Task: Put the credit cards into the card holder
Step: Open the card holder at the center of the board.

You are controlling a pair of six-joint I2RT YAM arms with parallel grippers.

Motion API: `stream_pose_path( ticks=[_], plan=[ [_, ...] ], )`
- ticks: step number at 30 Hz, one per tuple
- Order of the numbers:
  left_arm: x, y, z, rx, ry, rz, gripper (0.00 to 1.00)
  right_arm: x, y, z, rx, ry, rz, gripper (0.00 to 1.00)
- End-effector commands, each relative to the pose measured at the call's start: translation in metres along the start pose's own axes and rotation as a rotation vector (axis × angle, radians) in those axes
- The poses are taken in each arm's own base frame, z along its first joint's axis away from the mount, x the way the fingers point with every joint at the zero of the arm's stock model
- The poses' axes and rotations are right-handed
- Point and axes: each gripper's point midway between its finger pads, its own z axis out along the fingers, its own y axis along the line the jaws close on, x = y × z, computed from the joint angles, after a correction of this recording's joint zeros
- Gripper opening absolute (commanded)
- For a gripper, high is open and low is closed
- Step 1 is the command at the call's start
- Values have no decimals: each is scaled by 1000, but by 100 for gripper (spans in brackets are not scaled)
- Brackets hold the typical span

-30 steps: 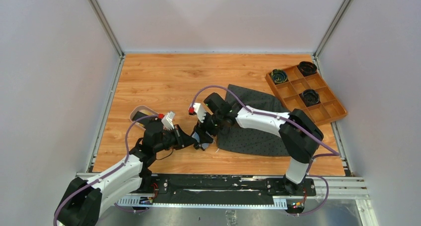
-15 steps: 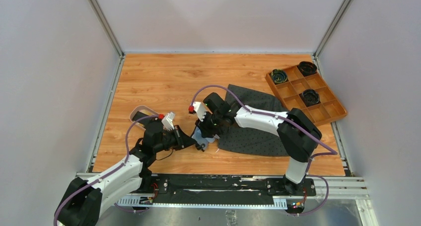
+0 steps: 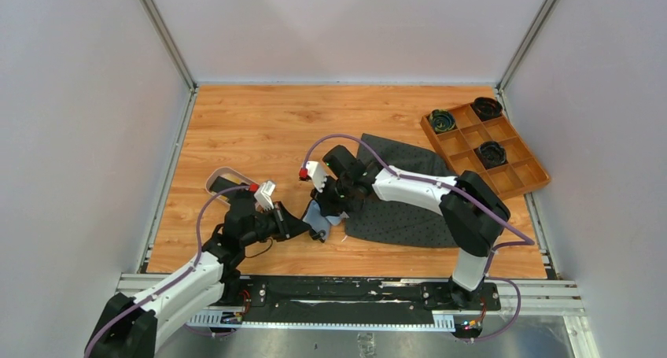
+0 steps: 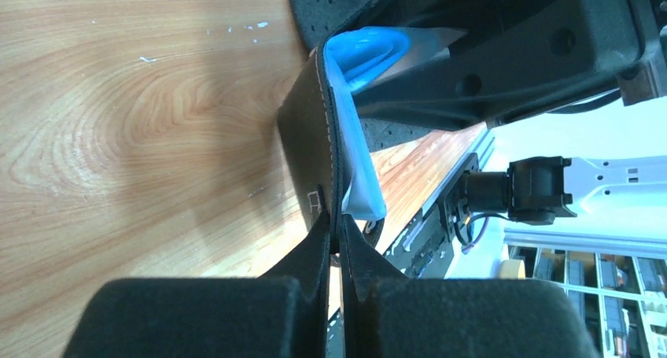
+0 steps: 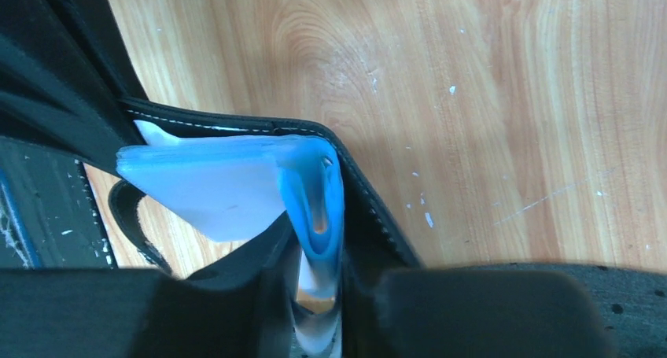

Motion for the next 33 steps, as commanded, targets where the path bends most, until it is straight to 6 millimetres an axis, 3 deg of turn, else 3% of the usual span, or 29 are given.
stream_pose_path(
  ticks=[1, 3, 9, 22, 28, 33],
  plan=[
    [6, -4, -5, 36, 9, -8, 0, -17, 6, -12, -69, -35, -45, 38],
    [6, -4, -5, 39, 5, -8, 0, -22, 16, -20, -134, -61, -47, 53],
    [7, -3, -4, 33, 21, -4, 0, -27, 44, -28, -291, -107, -55, 67],
    [8, -5, -3, 38, 40, 9, 0, -16, 39, -1, -199, -17, 1, 73],
    [7, -5, -3, 39, 39, 11, 0, -14, 42, 4, -186, 1, -13, 82],
    [8, -7, -3, 44, 41, 13, 0, -12, 38, 7, -158, 13, -12, 81]
  ],
)
